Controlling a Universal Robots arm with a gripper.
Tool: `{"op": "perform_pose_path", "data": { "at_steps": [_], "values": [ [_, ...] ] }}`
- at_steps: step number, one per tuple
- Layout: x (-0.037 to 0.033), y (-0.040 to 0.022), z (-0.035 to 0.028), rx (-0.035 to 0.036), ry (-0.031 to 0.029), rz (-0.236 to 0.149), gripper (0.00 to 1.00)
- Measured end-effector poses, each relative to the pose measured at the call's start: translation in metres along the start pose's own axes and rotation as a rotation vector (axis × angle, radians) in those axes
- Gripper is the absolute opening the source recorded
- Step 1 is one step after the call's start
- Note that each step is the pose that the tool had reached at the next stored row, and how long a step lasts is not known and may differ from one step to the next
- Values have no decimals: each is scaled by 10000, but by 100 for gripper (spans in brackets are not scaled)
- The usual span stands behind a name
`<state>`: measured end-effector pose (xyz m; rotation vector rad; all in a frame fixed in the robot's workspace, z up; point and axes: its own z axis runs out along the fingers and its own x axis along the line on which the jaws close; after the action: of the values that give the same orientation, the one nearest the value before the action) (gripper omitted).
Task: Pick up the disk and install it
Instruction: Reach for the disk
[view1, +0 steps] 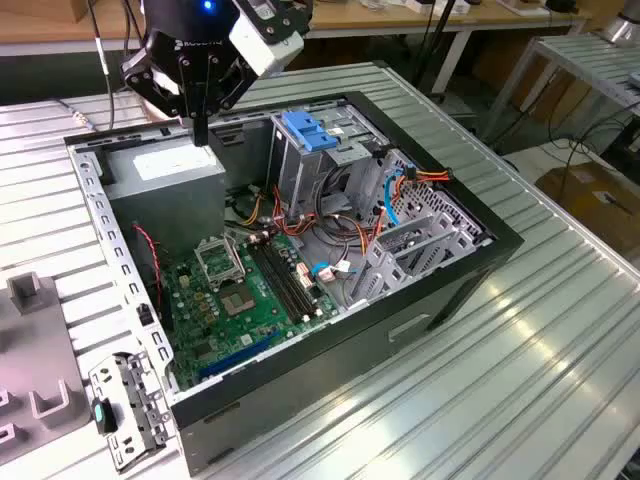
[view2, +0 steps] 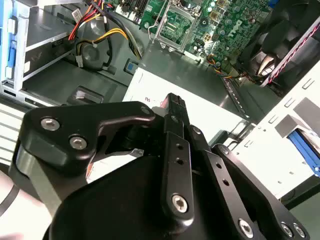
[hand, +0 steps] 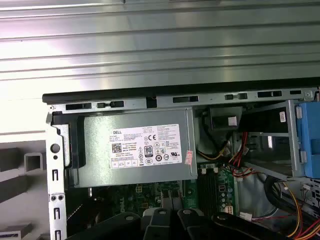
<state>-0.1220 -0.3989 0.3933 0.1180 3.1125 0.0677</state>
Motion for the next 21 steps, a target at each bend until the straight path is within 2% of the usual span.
{"op": "perform_pose_path", "data": {
  "at_steps": [14, 21],
  "values": [
    [3, 0, 0, 1, 0, 0, 11],
    [73, -6, -1, 0, 5, -1, 11]
  ]
}}
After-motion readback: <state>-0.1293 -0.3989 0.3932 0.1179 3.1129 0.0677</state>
